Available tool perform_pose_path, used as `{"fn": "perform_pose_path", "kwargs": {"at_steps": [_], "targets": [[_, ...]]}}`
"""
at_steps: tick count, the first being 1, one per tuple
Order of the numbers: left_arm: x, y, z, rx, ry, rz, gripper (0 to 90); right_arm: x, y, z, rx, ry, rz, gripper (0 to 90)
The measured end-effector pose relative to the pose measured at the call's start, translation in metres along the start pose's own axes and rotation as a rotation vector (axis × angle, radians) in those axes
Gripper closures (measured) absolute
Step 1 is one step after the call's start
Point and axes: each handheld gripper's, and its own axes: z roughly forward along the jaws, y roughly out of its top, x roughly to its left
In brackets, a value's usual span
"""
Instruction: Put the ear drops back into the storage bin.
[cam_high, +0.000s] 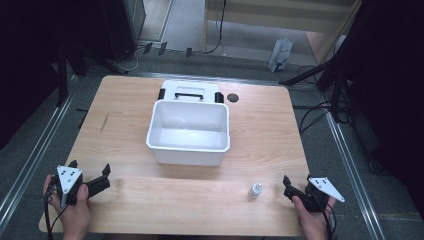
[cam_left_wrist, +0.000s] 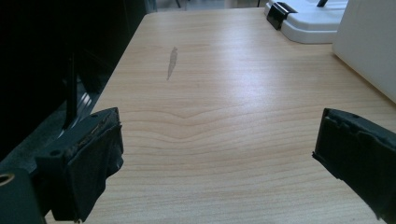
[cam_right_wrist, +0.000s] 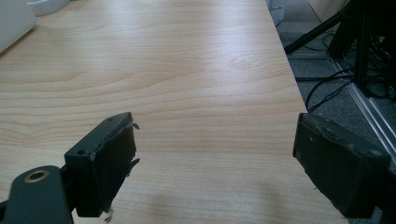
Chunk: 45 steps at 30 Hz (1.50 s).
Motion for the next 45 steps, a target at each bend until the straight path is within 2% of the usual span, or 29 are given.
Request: {"fn": "perform_pose_path", "kwargs": {"at_steps": [6,13,15,18,20,27,30,33,38,42,45], "targets": [[0.000,0.000,0.000,0.001,0.001,0.003,1.4,-0.002,0.001,0.001,0.005,0.000,0.011,13.1],[0.000,0.000,0.000,0.000,-0.005,0.001,1.4,-0.001,0.005,0.005,0.101,0.045,-0.027,13.5],[0.000,0.000,0.000,0.000,-0.005,0.001,1.3,0.002,0.006,0.006,0.137,0.053,-0.065,13.5],[0.000,0.000,0.000,0.000,-0.006,0.000,1.4,0.006,0.009,0.005,0.207,0.074,-0.149,13.3],[0.000,0.000,0.000,0.002,-0.008,0.001,1.4,0.009,0.014,0.003,0.244,0.092,-0.188,13.2],[0.001,0.000,0.001,0.004,-0.016,0.003,1.4,0.014,0.037,-0.005,0.344,0.104,-0.311,13.3],[0.001,0.000,0.001,0.005,-0.017,0.004,1.4,0.019,0.048,-0.007,0.419,0.108,-0.387,13.3],[0.001,0.001,0.001,0.007,-0.019,0.005,1.4,0.025,0.057,-0.007,0.517,0.115,-0.466,13.3],[0.001,0.001,0.001,0.008,-0.020,0.003,1.4,0.033,0.069,-0.005,0.644,0.153,-0.535,14.1],[0.000,0.001,0.001,0.009,-0.020,0.004,1.4,0.040,0.075,-0.003,0.713,0.160,-0.582,14.4],[0.000,0.001,0.001,0.009,-0.019,0.004,1.4,0.047,0.080,-0.002,0.773,0.159,-0.650,15.4]]}}
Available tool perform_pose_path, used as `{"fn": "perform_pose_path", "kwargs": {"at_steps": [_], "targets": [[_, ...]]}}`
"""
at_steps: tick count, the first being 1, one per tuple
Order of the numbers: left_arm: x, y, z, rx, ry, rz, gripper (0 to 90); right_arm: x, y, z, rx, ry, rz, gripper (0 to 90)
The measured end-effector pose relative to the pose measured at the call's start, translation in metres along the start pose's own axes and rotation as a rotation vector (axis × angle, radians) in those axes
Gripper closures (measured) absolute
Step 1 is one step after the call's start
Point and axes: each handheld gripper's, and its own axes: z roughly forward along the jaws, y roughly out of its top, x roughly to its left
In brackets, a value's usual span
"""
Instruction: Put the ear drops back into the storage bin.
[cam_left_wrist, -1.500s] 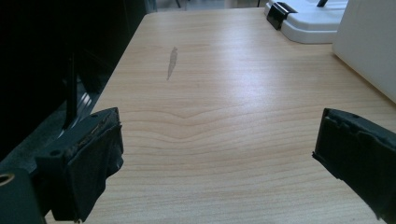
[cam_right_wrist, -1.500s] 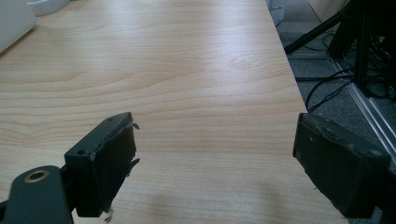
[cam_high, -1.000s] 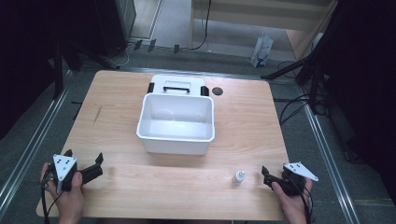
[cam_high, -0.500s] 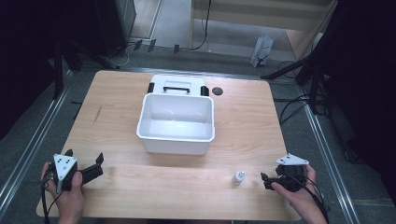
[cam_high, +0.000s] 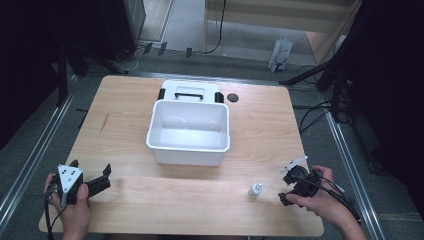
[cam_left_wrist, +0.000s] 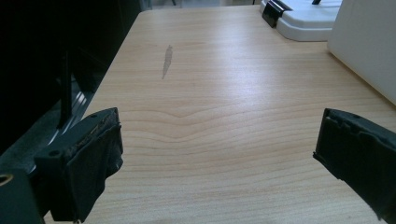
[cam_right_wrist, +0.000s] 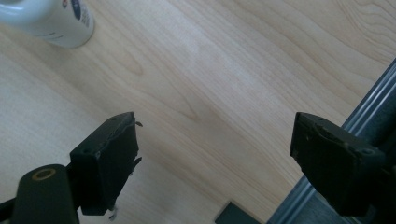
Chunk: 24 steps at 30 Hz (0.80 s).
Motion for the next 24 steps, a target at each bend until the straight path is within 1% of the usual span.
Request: {"fn": "perform_pose_path", "kwargs": {"at_steps": [2,5,7,9,11,16,21,24], "targets": [[0.000,0.000,0.000,-0.001,-0.001,0.000,1.4,0.004,0.006,-0.003,0.031,0.003,-0.030,15.8],[0.000,0.000,0.000,0.000,-0.003,0.000,1.4,0.010,0.014,-0.010,0.057,0.045,-0.068,17.5],[0.000,0.000,0.001,-0.001,-0.005,-0.001,1.4,0.015,0.019,-0.015,0.060,0.059,-0.092,21.5],[0.001,0.000,0.000,-0.002,-0.006,-0.001,1.4,0.019,0.024,-0.018,0.050,0.070,-0.113,25.5],[0.001,0.000,0.000,-0.001,-0.007,-0.001,1.4,0.023,0.028,-0.021,0.047,0.088,-0.126,27.9],[0.001,0.000,0.001,-0.001,-0.009,-0.001,1.4,0.034,0.037,-0.023,0.046,0.111,-0.166,36.8],[0.001,0.000,0.001,-0.001,-0.011,0.000,1.4,0.041,0.045,-0.026,0.056,0.138,-0.194,44.2],[0.001,0.000,0.001,-0.001,-0.012,0.000,1.4,0.044,0.050,-0.028,0.051,0.153,-0.198,47.2]]}}
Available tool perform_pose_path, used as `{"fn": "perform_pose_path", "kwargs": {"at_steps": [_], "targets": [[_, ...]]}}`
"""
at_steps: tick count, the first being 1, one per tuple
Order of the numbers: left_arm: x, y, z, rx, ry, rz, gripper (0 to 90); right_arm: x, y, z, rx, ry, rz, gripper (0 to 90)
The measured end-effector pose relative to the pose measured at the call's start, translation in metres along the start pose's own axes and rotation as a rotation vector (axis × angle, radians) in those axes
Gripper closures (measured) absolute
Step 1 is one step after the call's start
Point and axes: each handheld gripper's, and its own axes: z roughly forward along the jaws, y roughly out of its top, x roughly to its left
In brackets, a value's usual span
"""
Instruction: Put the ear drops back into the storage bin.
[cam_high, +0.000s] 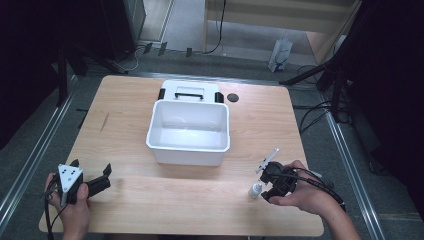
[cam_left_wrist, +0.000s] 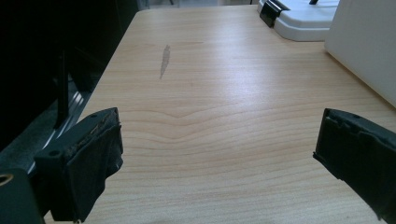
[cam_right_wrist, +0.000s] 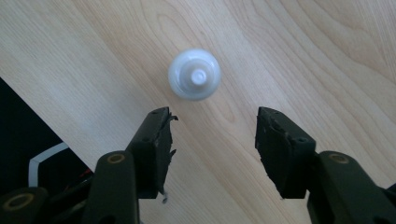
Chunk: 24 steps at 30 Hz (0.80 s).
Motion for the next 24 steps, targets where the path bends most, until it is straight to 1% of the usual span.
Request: {"fn": "perform_pose_path", "kwargs": {"at_steps": [7,13,19,21,24], "targets": [[0.000,0.000,0.000,0.003,-0.002,0.002,1.4,0.003,0.011,0.002,0.012,0.033,-0.007,54.1],[0.000,0.000,0.000,0.003,-0.004,0.002,1.4,0.003,0.019,0.003,0.020,0.068,0.009,60.0],[0.000,0.000,0.000,0.002,-0.003,0.004,1.4,0.003,0.025,0.009,0.039,0.061,0.011,67.1],[0.000,0.000,0.000,0.004,-0.004,0.004,1.4,0.003,0.027,0.011,0.041,0.047,0.018,71.0],[0.000,0.000,0.000,0.005,-0.004,0.004,1.4,0.002,0.028,0.011,0.049,0.057,0.024,72.0]]}}
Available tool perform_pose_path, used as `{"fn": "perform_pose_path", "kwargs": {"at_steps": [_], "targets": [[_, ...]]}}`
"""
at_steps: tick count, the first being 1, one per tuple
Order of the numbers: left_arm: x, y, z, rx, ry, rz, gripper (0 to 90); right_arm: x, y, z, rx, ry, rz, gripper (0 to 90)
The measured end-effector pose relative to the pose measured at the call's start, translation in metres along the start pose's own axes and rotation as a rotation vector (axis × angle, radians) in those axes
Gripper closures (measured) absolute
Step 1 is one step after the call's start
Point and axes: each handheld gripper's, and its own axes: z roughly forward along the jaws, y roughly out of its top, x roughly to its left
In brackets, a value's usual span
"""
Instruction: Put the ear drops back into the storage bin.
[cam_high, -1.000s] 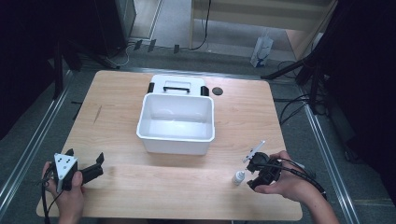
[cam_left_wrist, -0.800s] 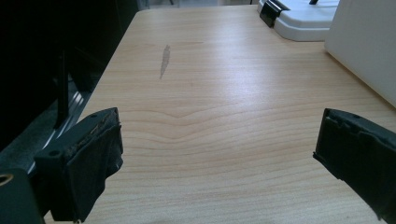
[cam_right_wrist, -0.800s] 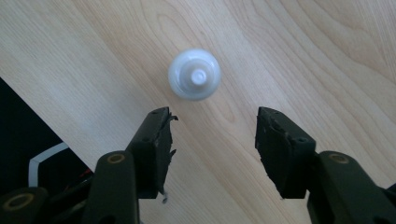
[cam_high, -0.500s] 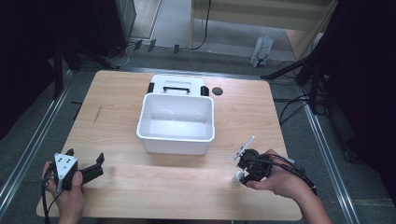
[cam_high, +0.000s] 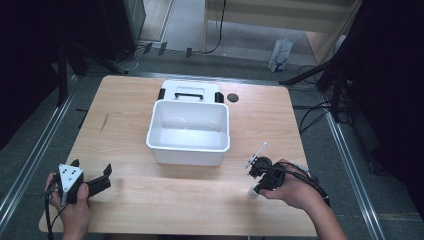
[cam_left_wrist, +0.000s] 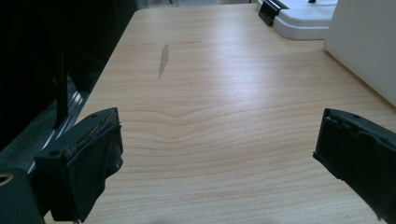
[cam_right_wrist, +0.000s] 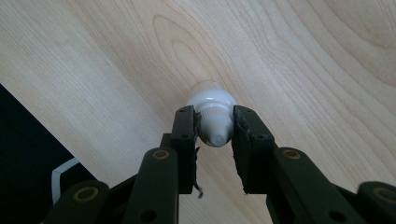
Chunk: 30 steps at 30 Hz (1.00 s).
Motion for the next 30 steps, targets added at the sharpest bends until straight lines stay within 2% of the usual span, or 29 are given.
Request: {"fn": "perform_pose_path", "kwargs": {"at_steps": [4,13,23,30], "targets": [[0.000,0.000,0.000,-0.001,0.000,0.001,1.4,-0.001,0.001,-0.002,0.008,0.005,0.006,72.2],[-0.001,0.000,0.000,-0.001,0.001,0.003,1.4,-0.012,0.008,-0.026,-0.042,-0.001,0.028,72.2],[0.000,0.000,0.000,0.000,0.000,0.001,1.4,-0.025,0.024,-0.053,-0.066,-0.020,0.037,72.2],[0.000,0.000,0.000,0.000,0.001,0.009,1.4,-0.030,0.039,-0.075,-0.091,-0.036,0.024,72.2]]}}
